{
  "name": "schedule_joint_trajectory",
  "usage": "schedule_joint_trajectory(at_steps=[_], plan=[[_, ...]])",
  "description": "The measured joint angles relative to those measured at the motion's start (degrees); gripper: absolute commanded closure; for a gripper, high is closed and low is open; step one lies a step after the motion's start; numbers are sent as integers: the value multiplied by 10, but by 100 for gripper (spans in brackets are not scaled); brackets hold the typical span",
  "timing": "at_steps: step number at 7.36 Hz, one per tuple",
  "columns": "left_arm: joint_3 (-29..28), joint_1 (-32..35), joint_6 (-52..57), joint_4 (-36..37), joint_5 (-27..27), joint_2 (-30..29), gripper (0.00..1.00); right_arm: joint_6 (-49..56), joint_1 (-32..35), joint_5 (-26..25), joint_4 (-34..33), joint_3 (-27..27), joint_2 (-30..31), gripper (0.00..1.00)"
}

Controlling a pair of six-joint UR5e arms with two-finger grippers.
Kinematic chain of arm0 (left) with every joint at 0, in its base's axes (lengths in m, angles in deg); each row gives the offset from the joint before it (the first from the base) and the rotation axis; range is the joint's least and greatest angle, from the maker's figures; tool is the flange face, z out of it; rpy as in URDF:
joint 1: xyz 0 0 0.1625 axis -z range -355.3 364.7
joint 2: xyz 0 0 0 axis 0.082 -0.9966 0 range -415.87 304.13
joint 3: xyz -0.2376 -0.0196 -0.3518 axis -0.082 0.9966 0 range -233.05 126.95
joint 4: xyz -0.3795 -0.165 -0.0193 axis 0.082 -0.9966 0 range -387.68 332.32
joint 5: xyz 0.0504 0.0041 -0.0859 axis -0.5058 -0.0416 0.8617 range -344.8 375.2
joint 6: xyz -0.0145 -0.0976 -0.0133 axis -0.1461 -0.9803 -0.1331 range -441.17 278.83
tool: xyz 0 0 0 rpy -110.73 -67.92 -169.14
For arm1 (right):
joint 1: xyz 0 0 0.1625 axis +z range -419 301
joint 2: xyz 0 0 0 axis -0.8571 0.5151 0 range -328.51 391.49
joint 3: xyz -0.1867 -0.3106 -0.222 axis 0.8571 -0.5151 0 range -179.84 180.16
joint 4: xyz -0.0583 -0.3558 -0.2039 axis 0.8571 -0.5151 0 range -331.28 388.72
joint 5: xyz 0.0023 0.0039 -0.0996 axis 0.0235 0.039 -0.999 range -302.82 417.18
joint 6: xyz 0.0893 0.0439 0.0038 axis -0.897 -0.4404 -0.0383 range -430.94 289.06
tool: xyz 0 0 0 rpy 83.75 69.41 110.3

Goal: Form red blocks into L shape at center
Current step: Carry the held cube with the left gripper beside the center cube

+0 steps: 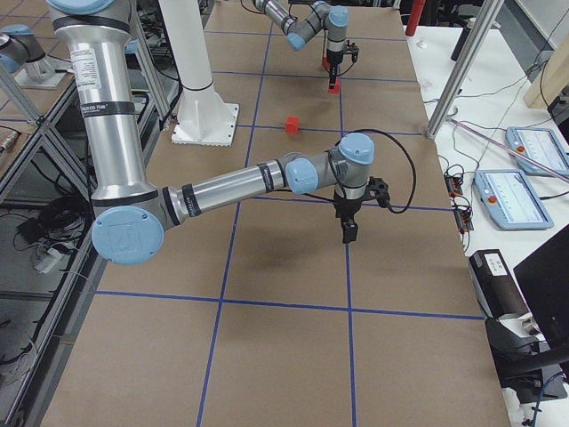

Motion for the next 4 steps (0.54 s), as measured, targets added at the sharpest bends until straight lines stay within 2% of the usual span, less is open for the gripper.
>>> schedule_joint_trajectory(at_steps=[2, 4], plan=[[-6, -44, -37, 14, -56, -45, 90, -1, 7, 0, 0, -2, 4, 1], [-48, -83, -83, 17, -81, -108, 89, -3, 11, 1, 0, -3, 4, 1]])
